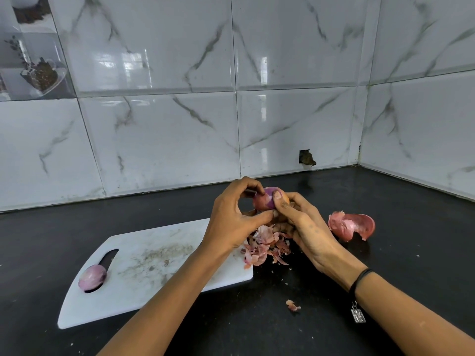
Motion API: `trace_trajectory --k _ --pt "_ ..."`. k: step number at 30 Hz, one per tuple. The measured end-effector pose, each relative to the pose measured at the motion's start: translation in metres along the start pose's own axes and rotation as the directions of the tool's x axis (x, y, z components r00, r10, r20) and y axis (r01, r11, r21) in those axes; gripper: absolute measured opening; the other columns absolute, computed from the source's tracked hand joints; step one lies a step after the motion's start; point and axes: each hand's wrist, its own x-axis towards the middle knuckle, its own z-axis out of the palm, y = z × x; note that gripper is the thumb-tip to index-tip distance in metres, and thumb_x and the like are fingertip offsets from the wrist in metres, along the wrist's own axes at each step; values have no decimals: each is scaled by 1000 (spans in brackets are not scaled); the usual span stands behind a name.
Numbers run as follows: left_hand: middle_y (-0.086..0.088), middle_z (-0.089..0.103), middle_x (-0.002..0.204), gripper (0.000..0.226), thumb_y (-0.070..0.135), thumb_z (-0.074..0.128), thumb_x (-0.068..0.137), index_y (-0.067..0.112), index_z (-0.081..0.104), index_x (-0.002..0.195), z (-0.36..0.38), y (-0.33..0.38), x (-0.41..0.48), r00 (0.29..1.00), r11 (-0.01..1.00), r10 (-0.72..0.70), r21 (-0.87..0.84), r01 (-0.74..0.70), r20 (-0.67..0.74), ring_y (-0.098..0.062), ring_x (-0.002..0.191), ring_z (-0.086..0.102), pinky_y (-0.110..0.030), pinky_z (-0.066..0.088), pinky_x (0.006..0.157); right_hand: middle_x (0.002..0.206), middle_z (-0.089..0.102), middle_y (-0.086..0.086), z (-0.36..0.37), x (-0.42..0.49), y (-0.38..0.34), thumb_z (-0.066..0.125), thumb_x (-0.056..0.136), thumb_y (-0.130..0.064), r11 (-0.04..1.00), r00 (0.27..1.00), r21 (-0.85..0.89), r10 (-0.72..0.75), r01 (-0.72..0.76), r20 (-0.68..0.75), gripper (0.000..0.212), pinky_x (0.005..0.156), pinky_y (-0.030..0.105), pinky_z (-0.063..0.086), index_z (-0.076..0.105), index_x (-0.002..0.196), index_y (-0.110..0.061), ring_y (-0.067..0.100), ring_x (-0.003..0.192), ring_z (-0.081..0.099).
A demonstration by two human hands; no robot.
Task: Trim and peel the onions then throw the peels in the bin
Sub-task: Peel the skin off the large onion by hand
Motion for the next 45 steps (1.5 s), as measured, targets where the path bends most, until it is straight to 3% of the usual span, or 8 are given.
trace_trajectory --k 8,12,19,23,26,39,45 --pt "12 68 100 33 22 94 68 23 68 88 -4 -4 2 1000 998 13 62 -13 4 -3 100 64 -10 47 88 112 70 23 0 0 2 66 94 -34 1000 1000 -21 -1 1 13 38 78 30 58 63 123 -9 22 88 69" --pt "13 65 107 24 26 91 73 18 69 74 2 -5 0 1000 994 24 108 -23 -9 0 105 62 -24 52 91 110 72 22 0 2 2 68 90 -41 1000 1000 -14 5 -5 -19 45 82 31 57 62 120 -7 22 92 71" --pt "14 68 103 34 28 93 71 21 64 87 4 -3 0 999 997 -14 71 16 -29 2 103 62 -22 52 89 110 72 21 -2 3 4 67 92 -42 1000 1000 0 16 -16 -15 46 86 33 57 61 120 -6 25 95 71" --pt "13 69 102 46 26 94 70 21 61 103 2 -2 0 999 999 -31 43 32 -12 1 101 64 -12 50 86 111 73 19 -1 3 3 66 94 -40 1000 1000 -11 11 -11 -11 43 84 31 58 62 121 -7 23 93 71" --pt "13 69 102 44 25 93 70 22 64 102 0 -2 0 1000 999 -18 27 18 -10 -1 101 65 -16 52 87 112 73 18 -1 3 3 65 95 -39 1000 1000 -27 4 -5 -9 42 84 30 58 62 121 -7 23 95 72" --pt "11 67 100 41 21 93 69 21 64 99 -1 -5 0 999 997 42 59 -41 -5 -1 99 63 -11 48 84 113 72 19 0 2 3 66 94 -39 999 1000 -48 -2 2 4 43 84 31 57 61 122 -7 24 96 72" --pt "14 67 103 42 20 92 70 22 64 101 0 -4 1 1000 999 19 47 -19 2 2 100 63 -9 48 82 114 71 21 -1 2 4 64 95 -39 999 1000 -43 -1 2 6 44 89 36 59 60 123 -5 33 101 72"
